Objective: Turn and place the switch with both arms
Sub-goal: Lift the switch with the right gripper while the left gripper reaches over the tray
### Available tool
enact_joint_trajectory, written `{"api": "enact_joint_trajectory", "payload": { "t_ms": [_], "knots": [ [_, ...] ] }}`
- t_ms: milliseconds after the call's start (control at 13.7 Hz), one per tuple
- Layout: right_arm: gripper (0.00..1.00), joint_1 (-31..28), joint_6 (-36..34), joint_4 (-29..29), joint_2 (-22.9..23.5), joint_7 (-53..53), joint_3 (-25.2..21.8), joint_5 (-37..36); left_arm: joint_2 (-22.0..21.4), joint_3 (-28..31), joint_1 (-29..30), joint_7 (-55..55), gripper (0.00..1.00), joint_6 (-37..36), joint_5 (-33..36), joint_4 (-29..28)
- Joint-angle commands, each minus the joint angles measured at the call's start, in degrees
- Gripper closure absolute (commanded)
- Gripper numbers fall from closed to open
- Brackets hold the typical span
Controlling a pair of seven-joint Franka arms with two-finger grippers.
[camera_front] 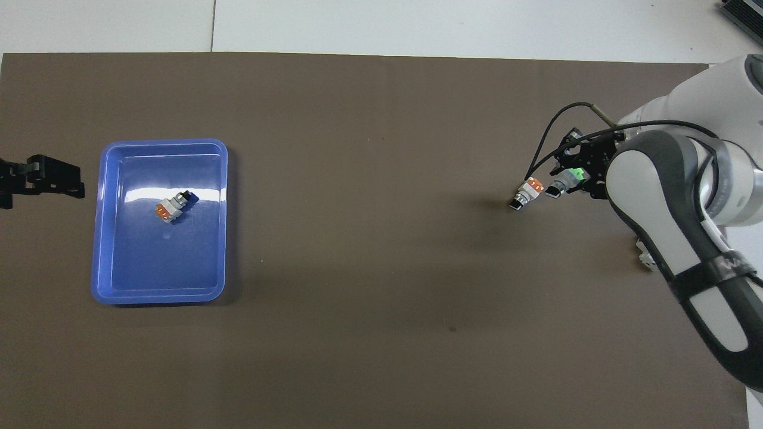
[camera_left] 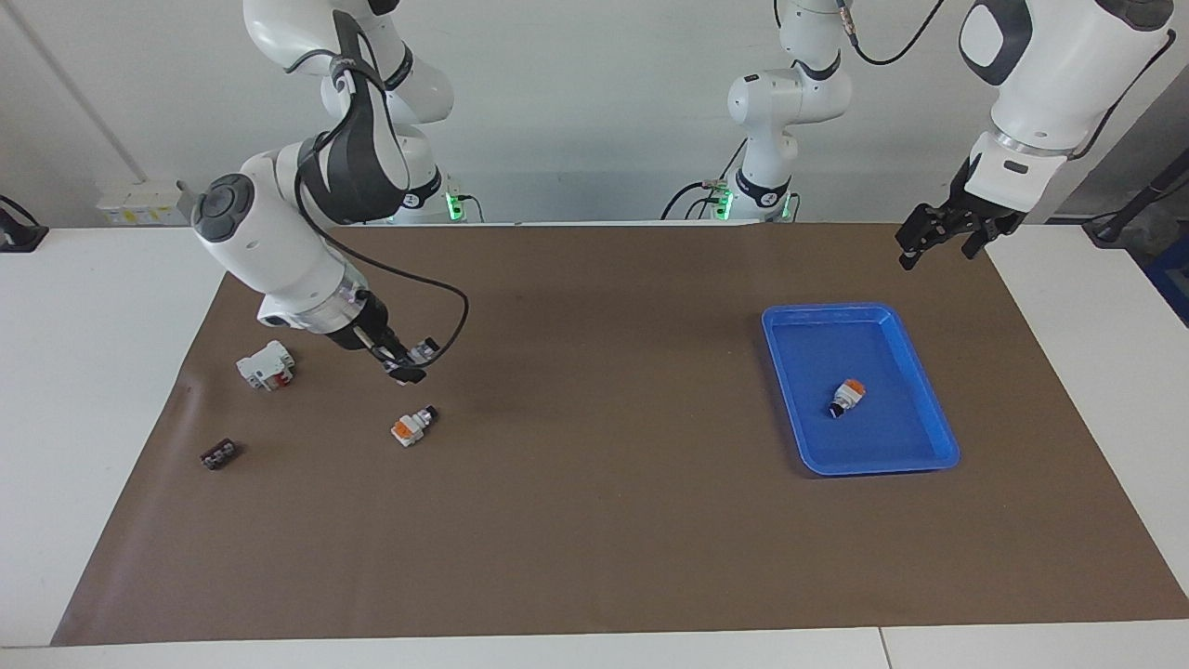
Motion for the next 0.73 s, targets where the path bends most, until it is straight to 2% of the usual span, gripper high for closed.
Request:
{"api": "enact_joint_trajectory", "payload": {
  "t_ms": [0, 219, 365, 656],
  "knots": [
    [1.00, -0.79, -0.38, 1.55, -0.16, 11.11, 4.85, 6.49, -1.43, -0.18, 0.16, 0.04, 0.00, 0.11, 1.08, -1.54],
    [1.00, 0.43, 0.94, 3.57, -0.60, 22.11, 11.36, 10.03, -1.43, -0.18, 0.16, 0.04, 0.00, 0.11, 1.08, -1.54],
    [1.00, 2.10, 3.39, 3.93, -1.21, 28.96, 13.13, 12.91, -1.43, -0.18, 0.08, -0.22, 0.00, 0.29, 1.08, -1.45],
    [1.00, 7.11, 17.07, 3.93, -0.87, 40.48, 13.40, 18.64, -1.43, -0.79, -1.77, -0.40, 0.00, 0.99, 1.08, -1.45]
  ]
}}
